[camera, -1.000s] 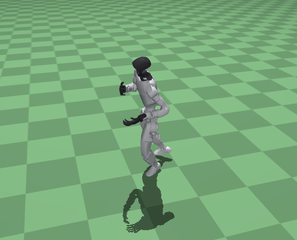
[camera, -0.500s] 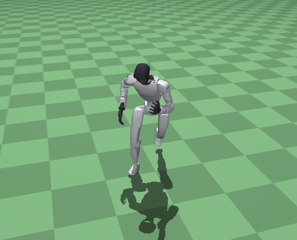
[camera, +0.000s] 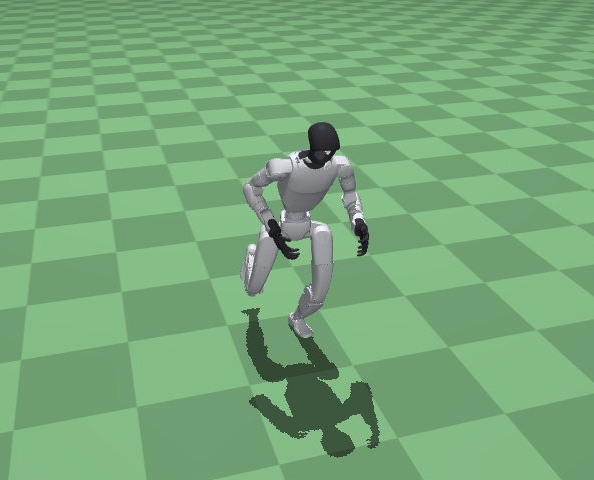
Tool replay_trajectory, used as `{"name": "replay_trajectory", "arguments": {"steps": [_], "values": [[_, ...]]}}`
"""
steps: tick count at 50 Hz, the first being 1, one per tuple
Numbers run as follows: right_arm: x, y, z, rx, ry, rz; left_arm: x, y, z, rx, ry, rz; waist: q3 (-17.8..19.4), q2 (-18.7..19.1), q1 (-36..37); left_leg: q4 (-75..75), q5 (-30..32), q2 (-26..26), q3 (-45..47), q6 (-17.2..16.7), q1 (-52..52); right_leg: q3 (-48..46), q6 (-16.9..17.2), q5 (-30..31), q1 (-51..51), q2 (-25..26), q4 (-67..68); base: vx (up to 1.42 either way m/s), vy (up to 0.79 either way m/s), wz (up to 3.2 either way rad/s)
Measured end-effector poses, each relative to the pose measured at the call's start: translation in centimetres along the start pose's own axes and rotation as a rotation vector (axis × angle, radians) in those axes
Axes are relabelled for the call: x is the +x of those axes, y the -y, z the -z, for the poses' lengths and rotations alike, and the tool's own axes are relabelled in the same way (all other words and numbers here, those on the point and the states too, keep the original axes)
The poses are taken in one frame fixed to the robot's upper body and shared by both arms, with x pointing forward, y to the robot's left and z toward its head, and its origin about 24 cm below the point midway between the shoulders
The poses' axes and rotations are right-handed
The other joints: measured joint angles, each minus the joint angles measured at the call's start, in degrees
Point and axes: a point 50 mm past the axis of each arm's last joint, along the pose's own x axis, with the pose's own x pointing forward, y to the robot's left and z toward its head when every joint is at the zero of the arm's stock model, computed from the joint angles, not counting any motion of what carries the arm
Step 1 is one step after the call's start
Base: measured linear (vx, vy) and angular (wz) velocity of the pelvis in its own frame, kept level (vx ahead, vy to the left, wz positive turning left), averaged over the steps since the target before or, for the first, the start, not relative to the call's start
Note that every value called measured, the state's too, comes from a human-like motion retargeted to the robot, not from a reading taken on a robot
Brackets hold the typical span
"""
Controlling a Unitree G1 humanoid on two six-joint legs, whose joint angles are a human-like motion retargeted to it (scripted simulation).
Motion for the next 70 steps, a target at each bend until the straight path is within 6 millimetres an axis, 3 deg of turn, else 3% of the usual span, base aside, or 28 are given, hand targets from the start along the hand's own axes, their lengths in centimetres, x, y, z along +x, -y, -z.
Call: {"name": "replay_trajectory", "arguments": {"steps": [3, 7, 10, 13, 15, 17, 20, 23, 25, 27, 30, 33, 36, 38, 40, 42, 45, 48, 50, 52, 55, 57, 60, 62, 63, 64, 67, 70], "values": [[-3.0, 2.3, -1.2, 0.014, -0.009, -0.017, 4.7, 1.7, -7.2, -0.091, 0.346, -0.06, -4.36, 2.98, -12.94, -5.68, 3.17, 0.49, -6.75, -1.46, 4.43, -1.0, -1.21, -4.2, -18.98, 5.82, 10.63, 1.52, 0.06, 1.83], [-4.2, 4.2, -3.8, -0.026, -0.022, -0.113, 6.5, 3.1, -14.3, -0.343, 0.644, -0.087, -4.14, 13.41, -29.89, -16.23, 18.26, 7.02, -15.43, -8.37, 13.37, -10.84, -1.59, -6.44, -37.53, 7.47, 1.01, 1.63, -0.16, 1.8], [-3.3, 4.4, -4.7, -0.174, -0.008, -0.179, 5.9, 3.8, -17.5, -0.365, 0.784, 0.004, 0.06, 20.02, -36.96, -23.2, 33.58, 12.4, -16.75, -13.97, 20.48, -16.26, -1.06, -4.31, -45.89, 6.93, -18.76, 1.65, -0.34, 0.98], [-0.9, 4.2, -5.7, -0.358, 0.04, -0.232, 4.0, 3.1, -19.1, -0.338, 0.883, 0.156, 9.47, 21.18, -45.6, -28.03, 46.54, 15.0, -18.76, -19.14, 30.71, -21.2, 2.6, -1.86, -41.85, 2.77, -45.37, 1.7, -0.43, 1.71], [0.1, 4.1, -5.4, -0.423, 0.054, -0.214, 2.7, 2.6, -17.4, -0.411, 0.815, 0.263, 12.07, 17.54, -49.72, -25.95, 50.13, 11.99, -23.86, -18.78, 35.44, -22.07, 5.54, 5.06, -37.28, -3.46, -55.1, 1.75, -0.63, 1.84], [0.9, 4.5, -4.8, -0.4, 0.061, -0.138, 2.0, 2.6, -13.4, -0.439, 0.631, 0.266, 12.07, 16.03, -46.76, -10.26, 45.41, 8.86, -25.71, -16.25, 31.55, -18.98, 3.77, 6.87, -38.16, -6.39, -45.81, 1.68, -0.78, 0.33], [3.7, 6.1, -4.8, -0.465, 0.092, 0.031, 0.2, 1.9, -5.1, -0.205, 0.272, -0.014, 12.07, 20.83, -35.82, 27.12, 30.95, 12.46, -21.26, -10.54, 11.38, -16.78, -2.4, -7.99, -44.54, -3.36, -23.45, 1.43, -0.7, -0.96], [9.2, 5.3, -10.4, -0.725, 0.331, 0.171, -4.6, 0.4, 3.2, -0.11, -0.15, -0.372, 12.07, 22.97, -25.35, 48.79, 16.98, 12.52, -17.37, -1.21, -11.86, -16.58, -3.67, -12.61, -43.96, 0.77, -22.25, 1.25, -0.44, -1.19], [11.1, 1.9, -15.1, -0.634, 0.587, 0.208, -8.9, -0.6, 6.3, -0.209, -0.366, -0.565, 12.07, 21.44, -20.18, 50.71, 13.75, 8.14, -14.52, 2.02, -25.18, -15.31, -2.88, -12.84, -41.59, 1.7, -24.58, 1.3, -0.28, -0.76], [10.8, -2.4, -17.2, -0.317, 0.748, 0.09, -13.0, -2.1, 7.1, -0.212, -0.464, -0.646, 12.07, 18.56, -16.53, 41.15, 15.02, 2.54, -12.54, 0.72, -33.8, -14.04, -1.95, -10.46, -36.17, 2.07, -29.56, 1.42, -0.22, -0.37], [9.1, -7.0, -16.4, -0.012, 0.755, -0.184, -17.1, -3.9, 6.7, -0.094, -0.545, -0.585, 12.07, 14.79, -12.11, 12.38, 19.41, -1.49, -8.34, -0.53, -36.86, -13.53, -0.8, -2.7, -24.75, 2.6, -39.8, 1.57, -0.19, -0.1], [8.0, -8.3, -13.4, -0.163, 0.627, -0.401, -19.5, -4.7, 6.6, -0.171, -0.638, -0.516, 12.07, 13.06, -3.21, -27.13, 25.48, -0.28, -0.33, -5.57, -28.05, -10.21, 1.46, 7.14, -12.29, 6.03, -47.84, 1.79, -0.09, -1.27], [6.7, -8.1, -9.8, -0.348, 0.479, -0.499, -21.5, -5.0, 6.5, -0.342, -0.678, -0.579, 12.07, 11.93, 6.0, -44.0, 25.08, 2.59, 2.16, -11.96, -22.52, -3.2, 3.98, 14.91, 1.26, 7.96, -54.09, 1.92, 0.13, -1.77], [6.2, -8.5, -7.8, -0.408, 0.411, -0.521, -21.3, -5.1, 6.6, -0.39, -0.632, -0.684, 12.07, 10.21, 8.92, -42.19, 27.39, 4.51, 2.79, -11.81, -20.76, 1.65, 4.26, 17.39, 7.16, 7.42, -53.2, 1.85, 0.24, -0.84], [6.4, -9.4, -6.1, -0.381, 0.357, -0.524, -19.7, -5.2, 7.1, -0.362, -0.555, -0.767, 12.07, 7.05, 8.8, -31.17, 33.58, 5.58, 4.93, -7.62, -20.66, 3.77, 2.31, 16.36, 9.63, 5.55, -45.82, 1.81, 0.24, 0.12], [6.8, -9.9, -3.8, -0.259, 0.259, -0.466, -16.5, -4.9, 8.3, -0.32, -0.505, -0.789, 11.53, 1.99, 6.15, -10.56, 25.63, 4.5, 4.62, -1.86, -23.51, 2.57, 0.66, 11.41, 8.63, 1.18, -32.59, 1.75, 0.23, 0.96], [6.9, -8.7, -1.1, -0.206, 0.144, -0.328, -8.5, -4.3, 8.0, -0.302, -0.368, -0.708, 11.24, -2.49, 2.13, 5.32, 13.81, 2.19, 3.87, -0.45, -19.62, 3.15, -1.37, 2.92, 2.8, -1.11, -11.79, 1.57, 0.15, 0.99], [5.2, -5.4, -1.7, -0.228, 0.142, -0.316, 0.1, -2.6, 1.8, -0.31, -0.027, -0.532, 7.39, -1.46, -5.33, 2.71, 11.38, 0.6, 0.13, -0.29, -11.77, 1.53, -3.7, -3.48, -8.86, 2.12, -2.13, 1.4, 0.07, 1.05], [3.5, -3.2, -2.5, -0.182, 0.104, -0.349, 3.5, -0.9, -3.1, -0.344, 0.191, -0.395, 4.4, 1.75, -12.17, -1.39, 13.31, 1.01, -3.88, -1.05, -6.86, -2.72, -4.26, -5.33, -16.08, 4.35, -4.47, 1.36, -0.01, 1.2], [1.9, -1.1, -2.8, -0.143, 0.044, -0.351, 4.8, 0.5, -7.0, -0.375, 0.355, -0.269, 2.69, 5.59, -18.55, -6.63, 17.69, 2.43, -8.07, -2.07, -1.44, -7.46, -3.17, -3.96, -20.82, 6.38, -14.75, 1.39, -0.11, 1.03], [-0.1, 1.4, -2.8, -0.18, -0.039, -0.316, 4.7, 1.5, -10.7, -0.398, 0.511, -0.113, 0.84, 9.31, -25.83, -16.26, 25.64, 4.05, -12.4, -4.51, 8.41, -12.24, 0.29, 0.6, -23.41, 8.32, -40.14, 1.46, -0.21, 0.66], [-1.0, 2.7, -2.6, -0.242, -0.095, -0.293, 3.9, 1.7, -11.6, -0.418, 0.556, -0.03, 0.31, 9.53, -29.86, -21.44, 30.44, 3.33, -15.13, -6.31, 16.37, -12.95, 3.29, 3.06, -22.13, 7.61, -58.15, 1.56, -0.29, 0.65], [-2.2, 4.2, -2.2, -0.297, -0.173, -0.284, 2.1, 2.1, -11.0, -0.484, 0.54, 0.079, 1.02, 9.35, -34.07, -22.54, 34.97, 3.53, -19.59, -8.63, 27.35, -13.61, 7.07, 0.03, -21.17, 4.98, -68.46, 1.61, -0.34, 0.53], [-2.1, 4.6, -2.0, -0.314, -0.183, -0.264, 1.2, 2.3, -9.8, -0.522, 0.484, 0.109, 3.31, 9.03, -33.95, -15.94, 35.29, 2.74, -21.7, -7.09, 31.78, -15.1, 6.94, 5.51, -17.86, 3.1, -67.59, 1.51, -0.35, -0.04], [-1.8, 4.8, -2.0, -0.31, -0.171, -0.24, 0.8, 2.5, -8.7, -0.525, 0.439, 0.112, 4.03, 8.96, -33.25, -8.73, 33.79, 2.17, -22.16, -6.03, 31.49, -15.94, 5.84, 8.47, -16.6, 2.02, -64.24, 1.44, -0.31, -0.21], [-1.3, 5.1, -2.1, -0.305, -0.145, -0.197, 0.3, 2.5, -7.2, -0.514, 0.368, 0.085, 4.61, 9.57, -32.02, 0.16, 31.05, 2.71, -21.73, -4.76, 29.49, -16.4, 4.37, 7.09, -16.18, 1.64, -58.9, 1.39, -0.29, -0.24], [2.0, 4.9, -2.5, -0.322, -0.024, -0.071, -2.1, 2.4, 0.1, -0.423, 0.026, -0.127, 5.35, 12.55, -26.43, 27.4, 20.94, 7.86, -17.58, 0.36, 18.08, -17.01, 0.91, -5.65, -16.65, 1.86, -41.17, 1.26, -0.26, -0.19], [6.2, 0.9, -4.5, -0.346, 0.146, -0.13, -7.8, 2.5, 6.8, -0.409, -0.343, -0.383, 1.54, 12.7, -17.84, 41.15, 15.79, 10.03, -13.03, 5.37, 2.66, -16.93, 0.51, -9.4, -15.12, 2.68, -37.96, 1.17, -0.21, -0.46]]}}
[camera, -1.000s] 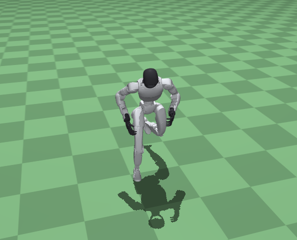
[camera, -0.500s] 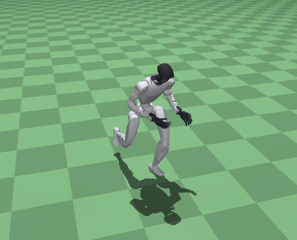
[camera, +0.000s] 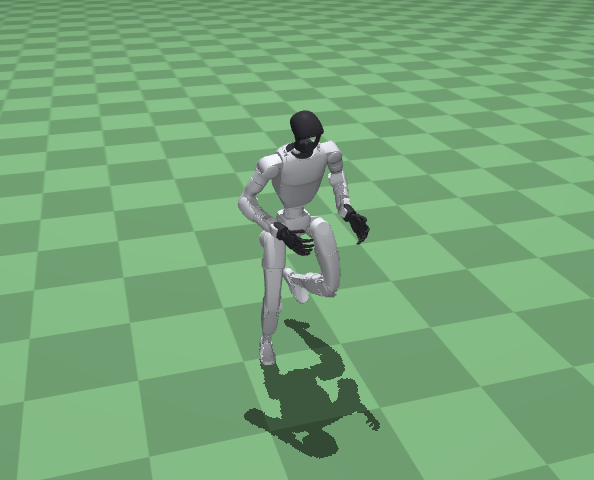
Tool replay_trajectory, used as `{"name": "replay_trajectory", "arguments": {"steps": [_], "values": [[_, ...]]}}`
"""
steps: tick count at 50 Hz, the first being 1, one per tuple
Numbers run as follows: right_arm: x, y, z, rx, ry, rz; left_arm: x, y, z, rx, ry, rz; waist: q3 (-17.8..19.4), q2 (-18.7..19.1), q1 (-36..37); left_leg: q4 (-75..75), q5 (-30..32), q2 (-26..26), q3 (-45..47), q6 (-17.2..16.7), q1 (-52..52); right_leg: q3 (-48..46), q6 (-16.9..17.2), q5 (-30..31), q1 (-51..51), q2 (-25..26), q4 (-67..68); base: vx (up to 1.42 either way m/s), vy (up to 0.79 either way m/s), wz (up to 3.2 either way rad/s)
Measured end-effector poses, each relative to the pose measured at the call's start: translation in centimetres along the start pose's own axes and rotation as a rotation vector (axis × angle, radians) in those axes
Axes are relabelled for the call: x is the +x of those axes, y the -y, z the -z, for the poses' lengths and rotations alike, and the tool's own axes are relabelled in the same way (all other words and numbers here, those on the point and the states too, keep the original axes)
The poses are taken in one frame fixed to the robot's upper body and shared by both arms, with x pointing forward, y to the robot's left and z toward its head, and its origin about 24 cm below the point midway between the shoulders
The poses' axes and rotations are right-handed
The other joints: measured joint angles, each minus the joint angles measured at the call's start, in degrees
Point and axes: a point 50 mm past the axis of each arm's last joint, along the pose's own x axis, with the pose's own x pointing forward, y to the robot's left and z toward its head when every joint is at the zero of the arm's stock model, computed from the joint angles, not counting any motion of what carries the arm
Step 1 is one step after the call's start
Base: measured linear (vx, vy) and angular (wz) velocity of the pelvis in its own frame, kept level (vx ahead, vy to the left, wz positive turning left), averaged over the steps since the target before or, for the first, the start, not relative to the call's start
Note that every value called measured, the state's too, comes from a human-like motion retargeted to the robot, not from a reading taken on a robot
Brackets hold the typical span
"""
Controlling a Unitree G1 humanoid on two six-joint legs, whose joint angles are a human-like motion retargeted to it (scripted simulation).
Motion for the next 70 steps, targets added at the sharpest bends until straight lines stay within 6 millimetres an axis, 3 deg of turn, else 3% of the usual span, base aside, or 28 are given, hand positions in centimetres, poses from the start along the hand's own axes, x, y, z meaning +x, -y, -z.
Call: {"name": "replay_trajectory", "arguments": {"steps": [2, 5, 7, 10, 12, 13, 15, 18, 20, 22, 24, 27, 30, 33, 37, 39, 41, 43, 45, 47, 50, 53, 57, 60, 61, 65, 67, 70], "values": [[1.8, -2.9, -2.9, 0.082, 0.148, -0.087, -2.8, -3.2, 1.0, -0.008, -0.088, -0.092, -4.62, -3.19, 7.57, -3.2, -0.18, -3.59, 2.77, 0.22, -8.75, 1.92, -0.3, 1.84, 2.38, 0.32, -4.32, 1.19, -0.11, -0.86], [1.8, -5.7, -6.7, 0.249, 0.327, -0.226, -5.7, -7.2, -1.2, 0.135, -0.094, -0.065, -8.12, -8.77, 18.64, -22.56, 2.64, -9.03, 8.15, -2.25, -13.8, 5.29, -0.12, 10.13, 10.02, -0.35, -13.76, 1.23, 0.04, -0.76], [1.2, -6.5, -7.9, 0.358, 0.375, -0.313, -7.1, -9.1, -2.5, 0.236, -0.103, -0.06, -8.58, -9.76, 23.82, -43.97, 7.53, -10.27, 12.55, -5.47, -10.37, 7.25, 0.61, 18.26, 16.89, 0.55, -19.22, 1.28, 0.16, -0.45], [0.5, -7.3, -8.5, 0.467, 0.385, -0.446, -9.4, -11.9, -3.8, 0.294, -0.161, -0.1, -8.97, -5.32, 27.94, -72.6, 16.81, -7.67, 20.46, -12.81, -1.58, 14.34, 1.9, 26.37, 25.48, 7.04, -17.97, 1.33, 0.21, -0.23], [0.1, -7.6, -8.7, 0.424, 0.376, -0.537, -10.8, -13.6, -4.3, 0.304, -0.215, -0.147, -10.02, -0.92, 27.2, -78.33, 23.23, -4.12, 28.71, -16.45, 0.79, 15.99, 0.8, 25.92, 27.42, 10.66, -9.69, 1.31, 0.24, 0.32], [-0.1, -7.8, -8.9, 0.381, 0.376, -0.582, -11.3, -14.2, -4.7, 0.308, -0.232, -0.169, -10.38, 0.91, 26.23, -78.41, 24.78, -2.79, 32.99, -16.85, 1.59, 14.3, -0.32, 24.33, 27.18, 10.62, -3.76, 1.23, 0.26, 0.62], [-0.2, -8.1, -9.2, 0.323, 0.364, -0.661, -11.3, -14.6, -5.1, 0.316, -0.236, -0.209, -10.43, 2.39, 23.57, -73.82, 17.11, -2.44, 38.02, -13.56, 2.77, 9.39, -2.21, 19.67, 24.47, 5.79, 10.47, 1.13, 0.27, 0.87], [0.8, -8.3, -7.4, 0.36, 0.26, -0.643, -8.5, -13.7, -3.3, 0.344, -0.205, -0.226, -8.86, 0.04, 19.01, -56.27, -3.52, -4.04, 33.28, -4.77, 1.5, 9.08, -3.24, 11.04, 17.95, -4.44, 29.43, 0.95, 0.21, 1.28], [2.1, -7.2, -4.2, 0.285, 0.144, -0.447, -3.9, -11.7, -1.8, 0.377, -0.141, -0.207, -6.76, -1.66, 16.42, -45.85, -9.92, -5.17, 29.87, -3.18, 0.16, 11.64, -3.39, 6.07, 12.44, -8.06, 37.63, 0.77, 0.14, 1.84], [2.2, -5.0, -0.6, 0.092, 0.034, -0.195, 1.5, -6.9, -2.9, 0.359, 0.02, -0.101, -4.86, -2.41, 14.55, -43.68, -11.36, -8.05, 25.72, -3.59, 1.22, 14.01, -3.58, 3.54, 6.88, -8.28, 39.7, 0.69, 0.14, 2.44], [0.4, -3.2, 1.4, 0.048, -0.029, -0.048, 4.5, -0.3, -6.1, 0.228, 0.222, 0.094, -4.36, -2.0, 11.52, -45.92, -10.54, -11.38, 19.11, -3.3, 3.16, 14.97, -3.32, 2.57, 2.51, -6.26, 35.86, 0.66, 0.13, 3.05], [-2.8, -1.2, 1.7, 0.246, -0.055, -0.007, 3.8, 7.7, -11.3, 0.115, 0.509, 0.456, -5.16, 0.87, 2.39, -51.76, -6.22, -14.13, 6.65, -5.68, 7.03, 12.81, -2.21, 4.93, 1.27, -2.14, 18.14, 0.68, 0.06, 3.7], [-5.2, 0.3, 1.9, 0.304, -0.106, -0.055, 0.6, 9.9, -15.0, 0.228, 0.733, 0.7, -7.47, 2.46, -10.38, -55.92, -1.26, -15.89, -5.79, -9.41, 10.53, 12.18, 2.01, 13.18, 3.94, 0.32, -9.08, 0.73, -0.1, 3.86], [-7.3, 1.5, 2.4, 0.187, -0.196, -0.088, -2.4, 10.4, -17.2, 0.379, 0.856, 0.884, -9.16, 0.37, -18.26, -59.04, 1.72, -18.15, -14.54, -10.78, 15.4, 16.89, 7.31, 18.67, 5.25, -0.88, -27.96, 0.73, -0.26, 3.32], [-10.5, 2.7, 3.1, 0.0, -0.32, -0.019, -4.0, 10.9, -16.7, 0.111, 0.715, 1.051, -8.39, -2.57, -15.72, -52.45, -1.25, -18.4, -17.09, -8.88, 19.24, 24.82, 11.77, 25.59, 5.6, -2.5, -32.38, 0.63, -0.32, 2.04], [-11.2, 3.4, 2.9, -0.091, -0.339, 0.03, -3.4, 10.0, -16.5, 0.022, 0.676, 0.946, -6.82, -2.62, -11.71, -39.16, -5.22, -17.13, -14.4, -7.53, 15.62, 22.29, 10.77, 23.62, 6.08, -3.57, -28.3, 0.53, -0.35, 1.43], [-11.2, 4.1, 2.8, -0.133, -0.352, 0.04, -1.9, 7.9, -15.8, 0.08, 0.672, 0.686, -5.56, -2.07, -7.4, -23.68, -7.79, -13.71, -10.6, -6.16, 9.8, 17.72, 8.73, 14.39, 5.59, -3.8, -20.93, 0.47, -0.33, 1.31], [-10.2, 4.2, 3.2, -0.148, -0.365, -0.016, -0.7, 5.3, -13.3, 0.13, 0.577, 0.491, -3.98, -1.68, -3.27, -10.79, -8.65, -9.43, -6.5, -3.36, 4.49, 14.48, 6.61, 6.0, 4.79, -3.69, -12.99, 0.41, -0.23, 1.24], [-8.1, 3.7, 3.4, -0.224, -0.343, -0.106, 0.2, 1.6, -8.7, 0.166, 0.369, 0.268, -2.34, -1.63, 0.68, -2.67, -10.91, -5.95, -1.99, 0.13, 0.38, 12.13, 4.83, 2.25, 3.93, -4.32, -6.03, 0.38, -0.1, 1.09], [-5.1, 2.1, 2.3, -0.282, -0.224, -0.144, -0.6, -1.8, -3.9, 0.062, 0.137, 0.029, -2.13, -2.9, 5.12, -0.55, -13.26, -4.37, 2.64, 1.02, -2.94, 10.23, 4.26, 1.8, 4.21, -5.44, -3.35, 0.41, -0.01, 0.96], [-1.8, -1.0, -1.3, -0.117, 0.031, -0.11, -3.4, -5.2, -1.1, 0.033, -0.015, -0.163, -3.99, -6.48, 12.33, -4.5, -14.46, -1.92, 10.56, 1.03, -8.09, 6.1, 2.72, 4.52, 7.4, -6.98, -7.6, 0.46, 0.08, 1.24], [-1.1, -3.3, -5.3, 0.193, 0.258, -0.138, -5.6, -8.0, -3.7, 0.107, 0.009, -0.118, -6.11, -11.16, 18.48, -16.35, -14.34, -0.42, 19.71, 1.03, -11.21, 1.18, 1.24, 13.1, 11.53, -8.6, -14.72, 0.5, 0.29, 1.79], [-1.1, -5.6, -7.3, 0.478, 0.342, -0.31, -7.4, -9.7, -6.0, 0.032, 0.044, -0.14, -7.43, -15.24, 21.26, -40.44, -11.19, -3.17, 32.87, -1.21, -10.3, 0.45, 3.74, 24.82, 15.43, -10.21, -18.32, 0.54, 0.45, 2.31], [-1.1, -6.5, -6.5, 0.458, 0.273, -0.432, -7.1, -9.2, -6.1, -0.038, 0.092, -0.166, -6.81, -14.83, 19.13, -47.57, -12.67, -4.84, 42.1, -0.6, -6.18, 5.58, 3.8, 26.38, 16.67, -8.46, -12.58, 0.6, 0.38, 2.74], [-1.1, -6.4, -5.6, 0.44, 0.23, -0.425, -6.4, -8.5, -5.8, -0.049, 0.11, -0.153, -5.94, -13.99, 18.18, -46.45, -15.06, -5.25, 39.99, -0.2, -5.16, 8.29, 3.86, 25.2, 16.3, -7.23, -7.85, 0.65, 0.32, 2.82], [-2.1, -4.1, 0.6, 0.294, -0.024, -0.094, -0.9, -3.3, -5.6, -0.075, 0.231, -0.066, -2.42, -11.69, 13.82, -45.42, -21.88, -8.93, 26.46, -0.71, -2.75, 15.59, 1.89, 15.15, 8.11, -3.64, 18.64, 0.69, 0.24, 2.93], [-4.4, -2.1, 3.4, 0.165, -0.145, 0.151, 2.2, 1.1, -8.3, -0.103, 0.384, 0.011, -1.71, -11.07, 9.69, -45.29, -21.85, -10.94, 21.22, -0.57, -2.18, 15.94, 0.83, 10.04, 0.32, -3.73, 31.02, 0.79, 0.14, 3.39], [-8.6, 1.1, 3.3, 0.099, -0.176, 0.301, 3.6, 6.7, -15.6, -0.165, 0.706, 0.199, -0.15, -4.67, 0.26, -47.42, -20.44, -9.83, 10.81, -4.93, 1.98, 13.2, 0.46, 3.37, -8.49, -0.76, 38.0, 0.94, 0.08, 3.51]]}}
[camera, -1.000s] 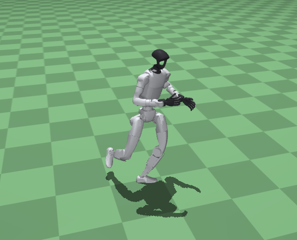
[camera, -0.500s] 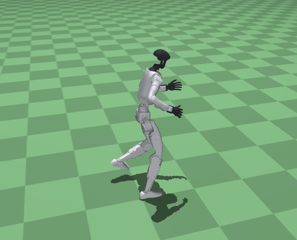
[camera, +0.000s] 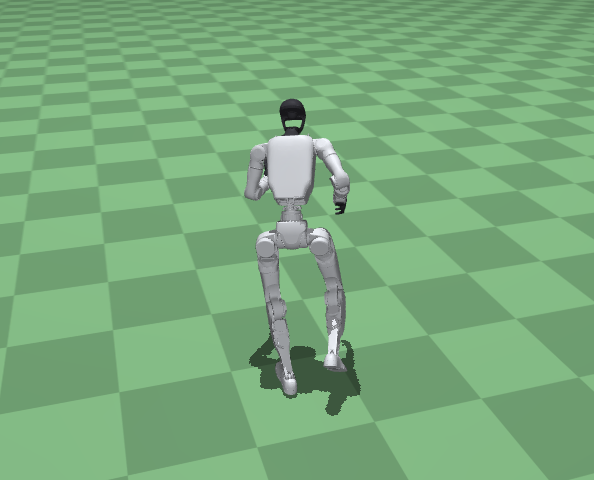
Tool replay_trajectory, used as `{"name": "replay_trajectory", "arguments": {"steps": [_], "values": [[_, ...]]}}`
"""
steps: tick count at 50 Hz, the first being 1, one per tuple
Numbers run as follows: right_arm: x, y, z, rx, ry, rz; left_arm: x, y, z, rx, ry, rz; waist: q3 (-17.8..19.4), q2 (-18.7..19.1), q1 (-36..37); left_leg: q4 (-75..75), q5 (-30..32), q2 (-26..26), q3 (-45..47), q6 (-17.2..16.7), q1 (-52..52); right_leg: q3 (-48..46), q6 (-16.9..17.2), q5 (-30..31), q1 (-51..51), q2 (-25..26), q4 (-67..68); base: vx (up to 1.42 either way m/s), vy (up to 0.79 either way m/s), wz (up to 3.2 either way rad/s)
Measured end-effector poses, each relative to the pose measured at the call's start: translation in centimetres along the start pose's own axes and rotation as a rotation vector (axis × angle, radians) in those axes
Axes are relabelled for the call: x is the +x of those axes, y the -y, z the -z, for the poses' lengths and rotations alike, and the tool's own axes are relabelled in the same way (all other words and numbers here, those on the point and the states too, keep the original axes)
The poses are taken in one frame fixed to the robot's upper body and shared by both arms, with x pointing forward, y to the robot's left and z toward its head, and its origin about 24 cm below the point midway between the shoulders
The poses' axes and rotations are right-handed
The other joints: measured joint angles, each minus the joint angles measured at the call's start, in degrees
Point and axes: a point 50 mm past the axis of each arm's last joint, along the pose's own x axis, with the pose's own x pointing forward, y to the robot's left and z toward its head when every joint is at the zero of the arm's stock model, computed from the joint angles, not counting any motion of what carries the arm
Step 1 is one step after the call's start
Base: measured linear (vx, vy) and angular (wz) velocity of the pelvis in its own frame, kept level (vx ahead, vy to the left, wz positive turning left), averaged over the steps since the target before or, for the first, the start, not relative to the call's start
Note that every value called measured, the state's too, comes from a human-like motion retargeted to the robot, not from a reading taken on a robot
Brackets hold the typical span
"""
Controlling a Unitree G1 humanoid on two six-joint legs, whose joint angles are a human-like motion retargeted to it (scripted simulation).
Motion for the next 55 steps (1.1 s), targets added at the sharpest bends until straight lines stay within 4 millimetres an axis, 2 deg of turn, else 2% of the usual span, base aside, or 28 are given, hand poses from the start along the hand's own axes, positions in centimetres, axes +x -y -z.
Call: {"name": "replay_trajectory", "arguments": {"steps": [2, 5, 7, 10, 12, 13, 15, 16, 17, 18, 20, 21, 23, 25, 28, 30, 32, 33, 35, 36, 38, 40, 43, 46, 49, 52, 53, 55], "values": [[-1.7, 2.1, -1.6, -0.03, 0.011, -0.062, 2.3, 2.3, -3.6, -0.026, 0.224, 0.077, 0.34, 5.21, -8.02, -5.42, 5.43, 2.22, -5.71, -4.03, 4.06, -3.26, -0.17, -2.4, -5.55, 0.3, -4.09, 1.06, -0.05, 3.07], [-2.9, 3.5, -3.3, -0.112, 0.005, -0.17, 3.5, 4.6, -7.9, -0.046, 0.475, 0.123, 1.08, 11.1, -17.43, -11.67, 16.87, 6.48, -9.95, -9.28, 9.65, -7.02, -0.08, -2.56, -11.44, -0.74, -19.12, 1.12, -0.21, 2.13], [-2.6, 3.7, -3.9, -0.172, 0.0, -0.227, 3.7, 5.6, -9.4, -0.049, 0.555, 0.16, 3.0, 13.86, -20.67, -15.19, 24.94, 9.09, -9.9, -12.05, 14.39, -10.36, 0.05, -0.99, -10.74, -1.3, -35.17, 1.17, -0.38, 1.36], [-1.3, 3.3, -3.9, -0.263, 0.001, -0.307, 3.7, 6.1, -9.9, -0.029, 0.566, 0.248, 9.24, 14.04, -23.77, -18.29, 33.71, 10.81, -9.11, -10.91, 26.21, -10.13, 2.21, 6.66, -1.89, -1.17, -53.89, 1.24, -0.49, 1.17], [-0.4, 2.8, -3.0, -0.271, -0.024, -0.338, 3.0, 5.3, -7.4, 0.043, 0.428, 0.311, 9.83, 12.26, -21.86, -10.4, 34.24, 10.5, -8.99, -6.87, 28.72, -6.96, 2.27, 2.45, 0.46, -2.59, -45.08, 1.3, -0.56, 0.59], [0.2, 2.7, -2.4, -0.266, -0.041, -0.337, 2.5, 4.8, -5.4, 0.092, 0.324, 0.33, 10.02, 11.83, -19.96, -2.73, 31.81, 10.28, -9.55, -4.78, 27.59, -6.32, 2.17, -2.57, 1.19, -3.24, -38.56, 1.27, -0.57, 0.17], [2.2, 2.8, -1.4, -0.303, -0.078, -0.318, 0.4, 2.8, -0.2, 0.198, 0.032, 0.334, 10.27, 12.47, -15.48, 15.38, 24.06, 9.75, -10.84, -1.15, 21.61, -6.21, 2.18, -10.49, 2.99, -3.54, -29.81, 1.19, -0.52, -0.11], [3.9, 2.5, -1.8, -0.382, -0.052, -0.322, -1.5, 1.2, 2.6, 0.256, -0.139, 0.307, 10.19, 13.45, -13.29, 23.8, 20.26, 9.54, -11.03, 0.56, 16.53, -6.45, 1.93, -12.26, 3.76, -2.93, -28.6, 1.1, -0.43, -0.31], [5.8, 2.0, -2.8, -0.463, 0.002, -0.325, -3.8, -0.7, 5.0, 0.309, -0.3, 0.27, 10.07, 14.29, -11.09, 31.47, 16.92, 9.22, -10.99, 2.26, 11.22, -6.56, 1.58, -13.57, 4.51, -2.24, -27.99, 1.06, -0.36, -0.46], [7.9, 1.0, -4.9, -0.544, 0.108, -0.332, -6.5, -2.9, 6.5, 0.357, -0.436, 0.212, 9.85, 14.84, -8.88, 37.64, 14.51, 8.66, -10.48, 3.96, 5.44, -6.42, 1.03, -14.0, 5.21, -1.37, -28.6, 1.06, -0.32, -0.64], [10.8, -2.5, -10.7, -0.543, 0.398, -0.327, -11.5, -7.0, 6.9, 0.417, -0.618, 0.068, 9.26, 13.97, -3.85, 45.31, 11.56, 7.15, -8.18, 5.95, -5.58, -5.16, -0.14, -13.35, 6.97, 0.11, -31.44, 1.11, -0.28, -0.92], [11.2, -4.6, -13.5, -0.412, 0.538, -0.33, -13.5, -8.9, 5.8, 0.424, -0.67, 0.004, 8.01, 12.15, -0.56, 45.67, 11.25, 6.49, -6.01, 5.96, -10.6, -4.01, -0.55, -11.73, 7.9, 0.21, -33.88, 1.2, -0.22, -1.08], [9.9, -7.6, -18.5, -0.128, 0.783, -0.355, -16.4, -11.4, 2.9, 0.431, -0.751, -0.078, 5.18, 7.65, 6.65, 42.27, 11.52, 4.84, -0.59, 5.96, -18.94, -1.59, -0.55, -6.77, 10.57, -1.15, -39.74, 1.31, -0.07, -0.96], [7.0, -8.7, -21.8, 0.04, 0.991, -0.382, -17.9, -12.5, 0.1, 0.435, -0.805, -0.096, 2.7, 2.73, 14.07, 32.4, 13.29, 2.57, 5.58, 5.96, -24.41, 0.65, 0.94, 1.64, 14.12, -4.34, -46.55, 1.39, 0.15, -0.64], [3.1, -9.3, -23.7, 0.067, 1.174, -0.46, -19.0, -13.6, -2.9, 0.431, -0.849, -0.124, 1.3, -3.61, 22.81, 8.91, 19.43, 1.0, 13.58, 3.09, -27.05, 3.42, 4.44, 18.44, 19.2, -7.7, -55.13, 1.46, 0.22, -0.61], [1.5, -9.8, -23.0, 0.129, 1.159, -0.573, -19.2, -14.1, -3.7, 0.407, -0.843, -0.165, 2.1, -6.07, 26.84, -6.77, 21.43, 1.65, 16.66, -0.71, -25.51, 5.22, 7.3, 26.83, 24.15, -7.52, -59.33, 1.54, 0.19, -0.79], [1.3, -10.6, -20.8, 0.208, 1.004, -0.695, -18.5, -14.1, -2.8, 0.37, -0.799, -0.197, 4.53, -6.36, 29.13, -16.06, 24.0, 3.21, 16.17, -4.09, -21.86, 8.29, 8.82, 30.62, 32.07, -5.77, -62.3, 1.59, 0.24, -0.63], [1.5, -11.1, -19.2, 0.29, 0.883, -0.755, -17.8, -13.8, -1.9, 0.35, -0.767, -0.208, 5.94, -6.02, 29.5, -16.75, 26.37, 4.19, 14.78, -5.17, -19.93, 10.22, 8.32, 30.65, 36.37, -4.63, -62.65, 1.61, 0.28, -0.09], [2.5, -11.8, -15.0, 0.343, 0.622, -0.796, -16.2, -13.0, 0.7, 0.334, -0.719, -0.194, 8.14, -5.8, 27.93, -8.17, 24.84, 5.33, 10.87, -4.71, -17.56, 12.24, 6.14, 27.15, 42.79, -2.53, -58.47, 1.62, 0.31, 0.69], [3.2, -11.7, -12.6, 0.299, 0.52, -0.732, -15.3, -12.4, 2.4, 0.339, -0.709, -0.172, 8.71, -5.92, 26.12, -1.16, 19.62, 5.71, 9.2, -3.76, -16.52, 11.35, 5.66, 24.37, 43.18, -1.28, -51.61, 1.61, 0.3, 1.29], [4.0, -10.9, -7.4, 0.117, 0.34, -0.564, -12.6, -10.6, 5.6, 0.361, -0.685, -0.102, 9.09, -7.2, 22.27, 8.76, 11.11, 5.3, 6.65, -1.72, -14.39, 8.86, 4.89, 18.33, 39.0, 0.08, -33.32, 1.55, 0.24, 1.46], [3.8, -8.6, -3.5, -0.149, 0.238, -0.398, -7.8, -7.3, 7.4, 0.373, -0.565, -0.007, 7.34, -9.42, 17.84, 11.24, 6.77, 3.18, 4.92, 0.68, -13.07, 6.92, 3.17, 11.47, 28.02, -0.21, -14.29, 1.46, 0.14, 1.36], [1.6, -4.4, -2.4, -0.2, 0.168, -0.315, -0.2, -1.1, 4.5, 0.318, -0.205, 0.139, 2.51, -8.14, 8.71, 3.56, 6.89, 2.32, 1.73, -0.24, -6.34, 3.22, 0.01, 2.65, 12.5, 1.55, -2.29, 1.47, 0.07, 1.13], [0.1, -1.6, -3.5, -0.241, 0.143, -0.361, 3.6, 3.1, 0.9, 0.238, 0.054, 0.182, -2.2, -1.61, -1.91, -7.28, 16.58, 5.51, -2.69, -3.3, 1.75, -3.26, -1.84, -0.09, 0.11, 5.46, -7.84, 1.57, -0.06, 0.99], [-0.4, -0.8, -3.8, -0.322, 0.099, -0.445, 4.1, 4.7, -1.3, 0.098, 0.157, 0.175, -4.54, 4.59, -12.28, -13.7, 32.54, 8.98, -6.54, -7.03, 8.69, -9.24, -0.13, 2.22, -7.51, 6.67, -23.82, 1.72, -0.21, 1.01], [0.2, -0.7, -3.3, -0.327, 0.047, -0.513, 3.1, 5.8, -2.0, -0.002, 0.166, 0.267, -3.22, 8.19, -18.97, -21.42, 47.61, 10.7, -9.07, -13.45, 18.45, -15.6, 0.8, 4.09, -7.98, 5.8, -47.02, 1.75, -0.29, 0.62], [0.6, -0.7, -3.2, -0.319, 0.034, -0.531, 2.7, 5.8, -2.0, -0.02, 0.158, 0.305, -1.95, 8.46, -21.09, -23.04, 49.88, 10.36, -11.48, -15.07, 22.32, -18.1, 1.87, 3.71, -6.78, 4.64, -53.38, 1.79, -0.33, 0.76], [1.6, -1.1, -2.9, -0.286, 0.017, -0.566, 1.6, 5.3, -1.7, -0.039, 0.11, 0.375, 1.68, 7.27, -24.76, -22.8, 48.79, 7.98, -19.54, -14.94, 30.01, -20.89, 4.99, 4.51, -3.46, 1.65, -59.6, 1.79, -0.39, 0.59]]}}
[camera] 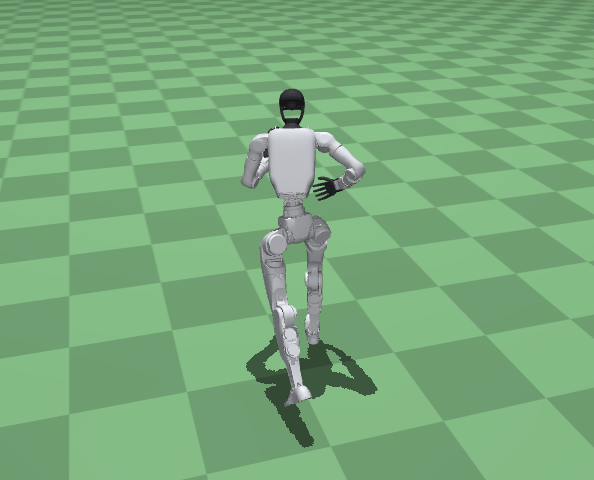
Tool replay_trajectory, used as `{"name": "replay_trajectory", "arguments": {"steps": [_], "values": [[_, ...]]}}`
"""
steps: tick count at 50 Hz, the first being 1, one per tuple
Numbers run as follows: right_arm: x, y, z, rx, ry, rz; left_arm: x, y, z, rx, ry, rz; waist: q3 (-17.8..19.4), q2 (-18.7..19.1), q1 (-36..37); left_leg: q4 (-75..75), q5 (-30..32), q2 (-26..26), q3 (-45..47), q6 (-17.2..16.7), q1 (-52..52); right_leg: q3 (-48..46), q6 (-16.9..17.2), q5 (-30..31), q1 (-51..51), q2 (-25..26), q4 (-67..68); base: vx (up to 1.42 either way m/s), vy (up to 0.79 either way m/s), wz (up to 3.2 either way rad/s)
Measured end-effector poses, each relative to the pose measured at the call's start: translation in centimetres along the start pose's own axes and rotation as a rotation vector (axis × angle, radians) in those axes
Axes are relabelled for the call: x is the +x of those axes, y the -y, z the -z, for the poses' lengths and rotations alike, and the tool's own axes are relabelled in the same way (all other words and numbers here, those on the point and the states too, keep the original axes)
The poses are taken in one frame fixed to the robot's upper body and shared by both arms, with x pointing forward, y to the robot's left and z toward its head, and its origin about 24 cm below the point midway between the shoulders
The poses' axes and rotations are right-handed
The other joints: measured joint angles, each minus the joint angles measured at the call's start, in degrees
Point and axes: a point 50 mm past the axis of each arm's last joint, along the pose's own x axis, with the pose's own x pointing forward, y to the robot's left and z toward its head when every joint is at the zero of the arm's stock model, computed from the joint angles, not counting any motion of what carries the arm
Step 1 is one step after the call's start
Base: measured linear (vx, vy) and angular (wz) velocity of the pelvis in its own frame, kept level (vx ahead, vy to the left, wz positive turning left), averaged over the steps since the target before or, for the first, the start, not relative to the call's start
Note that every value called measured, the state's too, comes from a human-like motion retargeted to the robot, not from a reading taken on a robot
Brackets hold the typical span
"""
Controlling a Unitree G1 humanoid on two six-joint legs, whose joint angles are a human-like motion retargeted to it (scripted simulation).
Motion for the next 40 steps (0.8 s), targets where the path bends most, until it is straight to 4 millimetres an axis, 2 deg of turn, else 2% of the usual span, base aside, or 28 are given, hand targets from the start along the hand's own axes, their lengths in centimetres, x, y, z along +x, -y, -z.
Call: {"name": "replay_trajectory", "arguments": {"steps": [2, 3, 4, 6, 8, 10, 11, 12, 14, 15, 17, 20, 22, 23, 24, 25, 27, 29, 30, 31, 32, 33, 34, 35, 36, 38, 40], "values": [[1.4, 0.2, 0.0, 0.003, 0.019, 0.001, -2.2, -0.5, 1.5, -0.014, -0.126, 0.036, 3.06, -1.26, 0.59, 10.42, -3.41, -3.04, -2.94, 3.02, 2.7, 2.83, -0.4, 3.99, 3.7, -1.03, 3.09, 1.74, -0.47, -0.4], [2.3, 0.4, -0.3, -0.032, 0.052, 0.027, -3.7, -1.0, 2.7, 0.001, -0.217, 0.048, 5.15, -1.03, 2.16, 18.65, -3.95, -2.97, -0.57, 4.87, 2.26, 4.63, -2.82, 2.37, 6.21, -0.23, 6.38, 1.68, -0.47, -0.94], [3.2, 0.8, -0.9, -0.098, 0.097, 0.08, -5.7, -1.6, 4.2, 0.034, -0.338, 0.035, 6.39, 0.23, 3.79, 29.03, -5.07, -0.83, 2.82, 6.35, -0.58, 5.75, -5.44, -2.1, 6.87, 0.44, 12.71, 1.66, -0.44, -1.0], [5.2, 1.7, -2.7, -0.24, 0.213, 0.218, -11.3, -3.4, 7.0, 0.122, -0.625, -0.056, 7.53, 3.42, 7.47, 50.32, -9.56, 4.87, 8.58, 9.7, -9.6, 6.73, -9.59, -11.57, 7.21, 1.6, 24.96, 1.61, -0.37, -0.8], [7.6, 2.2, -5.6, -0.295, 0.35, 0.329, -17.9, -5.1, 8.0, 0.186, -0.883, -0.265, 7.71, 5.19, 12.28, 66.29, -16.12, 7.6, 10.66, 13.92, -20.34, 7.36, -11.18, -16.35, 9.5, 2.8, 29.54, 1.55, -0.28, -0.87], [10.0, 2.3, -9.9, -0.361, 0.491, 0.37, -23.4, -6.4, 6.5, 0.225, -1.028, -0.507, 6.73, 4.78, 18.72, 74.73, -21.9, 6.3, 12.76, 16.97, -31.17, 9.64, -11.32, -18.08, 12.43, 3.01, 30.11, 1.55, -0.17, -1.16], [10.8, 1.6, -12.0, -0.336, 0.586, 0.364, -25.2, -7.5, 4.8, 0.268, -1.053, -0.581, 5.49, 2.96, 22.74, 75.15, -24.31, 4.55, 14.58, 17.86, -36.28, 11.49, -10.74, -17.42, 13.83, 2.39, 29.55, 1.58, -0.08, -1.38], [11.2, 1.1, -13.9, -0.322, 0.671, 0.357, -26.6, -8.5, 3.0, 0.319, -1.074, -0.627, 4.37, 1.1, 26.86, 74.6, -26.55, 2.89, 16.56, 18.39, -41.01, 13.43, -10.04, -16.35, 15.43, 1.63, 28.71, 1.62, -0.03, -1.5], [11.4, 0.4, -16.5, -0.323, 0.786, 0.355, -27.7, -10.6, -0.3, 0.442, -1.101, -0.601, 2.67, -2.96, 35.45, 68.11, -29.57, 0.28, 21.0, 17.68, -48.76, 17.4, -8.05, -11.84, 19.63, -0.58, 25.1, 1.67, 0.06, -1.4], [11.2, 0.1, -17.4, -0.302, 0.826, 0.362, -27.6, -11.7, -1.9, 0.504, -1.109, -0.57, 1.88, -5.19, 39.74, 63.41, -30.35, -0.71, 23.06, 17.07, -52.38, 19.12, -6.93, -8.92, 21.96, -1.82, 22.49, 1.72, 0.14, -1.08], [10.1, 0.2, -17.2, -0.165, 0.847, 0.406, -26.5, -13.6, -4.0, 0.587, -1.113, -0.508, 0.11, -9.9, 47.99, 49.67, -29.13, -1.29, 26.73, 15.42, -58.13, 20.67, -4.87, -0.65, 27.05, -3.97, 15.52, 1.76, 0.19, -0.77], [6.6, -0.2, -14.8, 0.089, 0.811, 0.414, -23.5, -15.4, -6.2, 0.618, -1.089, -0.409, -0.45, -16.97, 60.89, 23.25, -26.77, -0.69, 34.02, 12.26, -60.34, 22.24, -1.06, 12.88, 34.63, -6.98, 6.23, 1.82, 0.26, -1.05], [3.6, -1.4, -13.5, 0.238, 0.791, 0.332, -21.6, -15.9, -6.7, 0.571, -1.019, -0.374, 3.83, -17.6, 69.48, 15.79, -19.66, -0.29, 31.99, 9.95, -57.72, 25.99, -0.39, 18.86, 40.14, -8.34, 5.78, 1.83, 0.39, -1.68], [2.3, -2.0, -13.0, 0.331, 0.789, 0.266, -20.8, -16.1, -6.7, 0.527, -0.969, -0.366, 6.79, -16.87, 72.57, 19.68, -18.67, 0.26, 29.69, 10.17, -56.77, 27.89, -1.1, 20.19, 41.97, -8.85, 8.82, 1.77, 0.5, -1.16], [1.3, -2.8, -12.2, 0.419, 0.759, 0.189, -20.8, -16.4, -6.7, 0.468, -0.918, -0.407, 8.26, -15.62, 73.14, 27.0, -21.97, 1.48, 27.75, 10.85, -56.68, 29.63, -2.1, 19.64, 41.68, -8.0, 15.21, 1.72, 0.56, -0.59], [0.4, -3.6, -11.4, 0.511, 0.719, 0.109, -21.3, -16.8, -6.8, 0.401, -0.862, -0.472, 9.0, -14.11, 72.43, 36.02, -27.4, 3.03, 25.97, 11.75, -57.03, 31.3, -3.26, 18.15, 40.34, -6.47, 23.28, 1.64, 0.6, 0.16], [0.3, -4.9, -8.3, 0.609, 0.541, 0.075, -23.4, -18.2, -6.0, 0.334, -0.714, -0.773, 9.0, -13.13, 65.12, 46.01, -36.22, 2.96, 23.87, 13.69, -56.49, 32.03, -5.08, 11.3, 32.29, -2.79, 43.97, 1.53, 0.58, 0.98], [0.6, -5.5, -4.3, 0.559, 0.316, 0.192, -24.4, -19.6, -3.2, 0.389, -0.547, -1.197, 9.0, -14.27, 54.21, 47.2, -40.71, -0.48, 21.65, 15.96, -54.56, 29.43, -7.32, 3.76, 20.61, -1.61, 61.85, 1.41, 0.48, 1.66], [0.7, -5.6, -2.2, 0.509, 0.211, 0.287, -24.1, -19.7, -1.5, 0.44, -0.475, -1.419, 9.0, -14.85, 48.31, 45.58, -42.01, -2.66, 20.36, 16.61, -52.5, 27.48, -8.88, 0.05, 14.8, -1.63, 68.72, 1.42, 0.37, 1.84], [0.5, -5.5, -0.8, 0.489, 0.142, 0.362, -22.8, -19.5, 0.4, 0.429, -0.455, -1.541, 9.0, -15.4, 43.09, 43.64, -42.84, -4.66, 18.96, 17.38, -50.01, 25.89, -8.81, -1.34, 8.03, -2.13, 73.48, 1.46, 0.29, 1.85], [0.2, -5.1, 0.2, 0.459, 0.091, 0.421, -21.2, -19.2, 2.1, 0.406, -0.46, -1.59, 9.0, -15.44, 37.9, 41.41, -43.11, -6.21, 17.38, 17.58, -47.27, 24.11, -8.86, -2.51, 1.73, -2.28, 76.64, 1.51, 0.2, 1.83], [-0.4, -4.2, 0.5, 0.413, 0.074, 0.447, -19.2, -18.9, 3.6, 0.353, -0.506, -1.497, 9.0, -14.47, 32.75, 38.61, -42.28, -6.85, 15.42, 16.65, -44.02, 21.99, -9.11, -3.26, -3.62, -1.73, 76.57, 1.55, 0.14, 1.87], [-1.1, -2.8, 0.3, 0.368, 0.087, 0.455, -16.7, -18.4, 4.6, 0.318, -0.548, -1.298, 9.0, -12.87, 27.86, 37.74, -40.97, -6.66, 13.48, 15.6, -42.07, 19.94, -9.0, -3.96, -8.92, -1.17, 74.67, 1.58, 0.07, 1.91], [-2.0, -1.4, -0.3, 0.32, 0.114, 0.45, -14.3, -17.7, 5.4, 0.29, -0.588, -1.049, 9.0, -10.97, 23.1, 37.83, -39.43, -6.05, 11.56, 14.51, -40.78, 17.92, -8.71, -4.64, -14.19, -0.61, 71.86, 1.59, 0.01, 1.78], [-3.0, -0.2, -1.0, 0.309, 0.148, 0.466, -11.8, -16.5, 5.6, 0.317, -0.598, -0.783, 9.0, -7.92, 19.03, 34.8, -35.48, -4.56, 9.55, 11.96, -38.35, 15.33, -8.55, -3.9, -16.89, 0.53, 63.0, 1.6, -0.04, 1.56], [-4.5, 1.4, -2.0, 0.276, 0.189, 0.492, -7.2, -12.4, 5.1, 0.372, -0.521, -0.331, 9.0, -2.73, 12.8, 31.8, -28.02, -1.7, 6.99, 8.21, -35.18, 11.55, -6.88, -0.44, -22.06, 2.07, 43.64, 1.67, -0.12, 1.08], [-5.5, 2.0, -2.2, 0.242, 0.184, 0.52, -4.0, -7.2, 3.9, 0.356, -0.374, -0.024, 9.0, 0.46, 7.95, 30.4, -21.67, -0.25, 6.09, 5.33, -31.65, 9.97, -4.16, 4.39, -23.59, 2.41, 19.68, 1.81, -0.21, 1.04]]}}
